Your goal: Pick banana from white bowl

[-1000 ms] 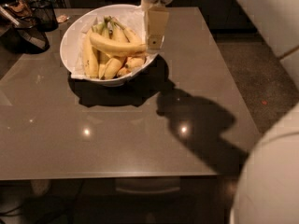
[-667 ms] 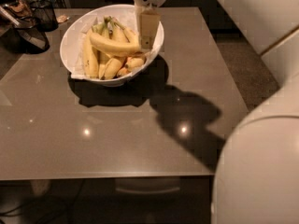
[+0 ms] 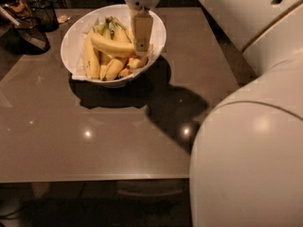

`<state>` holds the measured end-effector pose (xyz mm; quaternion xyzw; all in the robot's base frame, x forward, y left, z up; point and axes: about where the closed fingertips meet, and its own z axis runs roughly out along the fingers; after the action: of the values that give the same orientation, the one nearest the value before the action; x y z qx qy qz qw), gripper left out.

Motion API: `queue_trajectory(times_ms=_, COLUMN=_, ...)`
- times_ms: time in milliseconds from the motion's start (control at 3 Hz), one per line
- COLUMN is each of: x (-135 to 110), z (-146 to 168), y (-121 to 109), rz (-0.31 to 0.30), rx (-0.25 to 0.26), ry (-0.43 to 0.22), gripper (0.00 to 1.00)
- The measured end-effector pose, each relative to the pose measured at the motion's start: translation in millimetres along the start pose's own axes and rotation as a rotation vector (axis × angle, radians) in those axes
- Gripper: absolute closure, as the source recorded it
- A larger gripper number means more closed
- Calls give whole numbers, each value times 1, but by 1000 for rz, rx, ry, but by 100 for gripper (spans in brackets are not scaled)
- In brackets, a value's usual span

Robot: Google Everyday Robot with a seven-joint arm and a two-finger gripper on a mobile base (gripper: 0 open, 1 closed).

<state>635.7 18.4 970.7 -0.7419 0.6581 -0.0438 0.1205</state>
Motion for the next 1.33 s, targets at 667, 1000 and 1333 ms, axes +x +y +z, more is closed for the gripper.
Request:
queue_trajectory(times_ms=667, x=-11, z=23, y=-1, rz=8, rx=-57, ry=-19, gripper=39)
queue_trajectory(times_ms=1000, x=-17, z=29, y=1, rz=10, rx=-77, ry=-24, gripper=45)
queue_trajectory(times_ms=1333, x=-21, z=32, y=1, rz=13, rx=-89, ry=-27, gripper=46)
